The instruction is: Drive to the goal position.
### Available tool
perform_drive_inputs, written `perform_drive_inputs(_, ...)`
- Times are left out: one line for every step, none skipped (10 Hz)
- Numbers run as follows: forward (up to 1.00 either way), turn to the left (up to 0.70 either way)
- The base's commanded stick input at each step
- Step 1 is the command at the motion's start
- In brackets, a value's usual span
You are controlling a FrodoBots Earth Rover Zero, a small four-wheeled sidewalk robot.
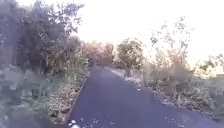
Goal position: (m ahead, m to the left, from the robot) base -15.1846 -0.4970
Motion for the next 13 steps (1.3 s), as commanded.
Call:
perform_drive_inputs(0.64, 0.02)
perform_drive_inputs(0.6, 0.02)
perform_drive_inputs(0.56, 0.02)
perform_drive_inputs(0.52, 0.01)
perform_drive_inputs(0.47, 0.01)
perform_drive_inputs(0.43, 0.01)
perform_drive_inputs(0.39, 0.01)
perform_drive_inputs(0.35, 0.01)
perform_drive_inputs(0.3, 0.01)
perform_drive_inputs(0.26, 0.01)
perform_drive_inputs(0.22, 0.01)
perform_drive_inputs(0.18, 0.01)
perform_drive_inputs(0.13, 0.0)
